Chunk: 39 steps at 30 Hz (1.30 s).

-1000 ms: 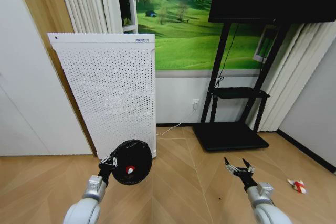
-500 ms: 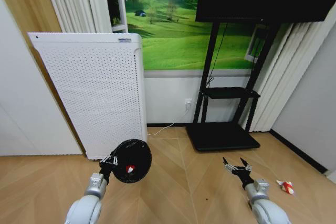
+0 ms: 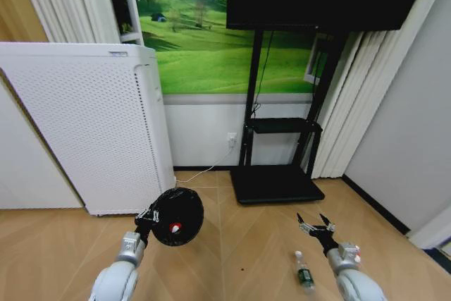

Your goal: Pick up the trash bin and place the garbage on the floor into it.

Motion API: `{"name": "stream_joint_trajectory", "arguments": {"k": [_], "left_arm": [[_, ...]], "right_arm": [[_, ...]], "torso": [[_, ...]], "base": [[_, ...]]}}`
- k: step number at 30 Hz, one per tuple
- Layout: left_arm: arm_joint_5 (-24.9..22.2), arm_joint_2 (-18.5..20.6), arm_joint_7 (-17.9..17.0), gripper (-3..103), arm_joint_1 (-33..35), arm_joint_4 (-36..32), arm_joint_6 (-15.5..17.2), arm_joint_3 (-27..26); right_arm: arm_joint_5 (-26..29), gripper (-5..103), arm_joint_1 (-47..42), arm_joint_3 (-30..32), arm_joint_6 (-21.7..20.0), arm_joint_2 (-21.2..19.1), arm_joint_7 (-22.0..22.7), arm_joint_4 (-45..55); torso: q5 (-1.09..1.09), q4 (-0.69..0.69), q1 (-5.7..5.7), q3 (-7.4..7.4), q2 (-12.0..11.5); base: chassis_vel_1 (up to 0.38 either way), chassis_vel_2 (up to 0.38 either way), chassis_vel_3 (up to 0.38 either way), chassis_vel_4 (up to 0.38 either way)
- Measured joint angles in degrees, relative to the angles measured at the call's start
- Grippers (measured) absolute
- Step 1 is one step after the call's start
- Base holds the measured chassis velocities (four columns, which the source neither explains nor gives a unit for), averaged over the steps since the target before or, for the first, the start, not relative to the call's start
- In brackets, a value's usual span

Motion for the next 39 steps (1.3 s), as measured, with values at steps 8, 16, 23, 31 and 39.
{"name": "stream_joint_trajectory", "arguments": {"k": [8,16,23,31,39], "left_arm": [[0.16,0.73,-0.13,6,1.36,-0.03,-0.09,-0.65],[0.14,1.03,-0.19,6,1.23,0.73,-0.25,-0.34],[0.35,1.01,-0.18,6,0.57,1.64,-0.28,0.23],[0.73,1.25,-0.06,6,0.04,3.21,-0.9,0.3],[1.02,1.36,0.04,6,0.25,3.87,-1.38,0.55]], "right_arm": [[1.36,100,-2.22,-7.07,-7.54,-5.03,2.62,-2.54],[7.57,100,-1.21,-16.83,-13.5,-6.55,8.16,-7.67],[8.17,100,2.41,-25.1,-13.69,-6.09,8.31,-12.72],[6.47,100,8.38,-31.67,-13.25,-3.77,8.69,-18.7],[4.28,100,14.15,-34.48,-12.73,-1.69,9.25,-26.8]], "torso": [[0.02,0.02,-0.01,-0.01,0.0],[0.04,0.0,-0.01,-0.01,0.0],[0.04,0.01,-0.01,-0.01,0.0],[0.04,0.01,-0.01,-0.01,0.0],[0.04,0.01,-0.01,0.0,0.0]], "base": [[0.006,-0.027,0.028,-0.007],[0.008,0.004,-0.007,-0.006],[0.0,0.0,0.0,0.0],[0.0,0.0,0.0,0.0],[0.0,0.0,0.0,0.0]]}}
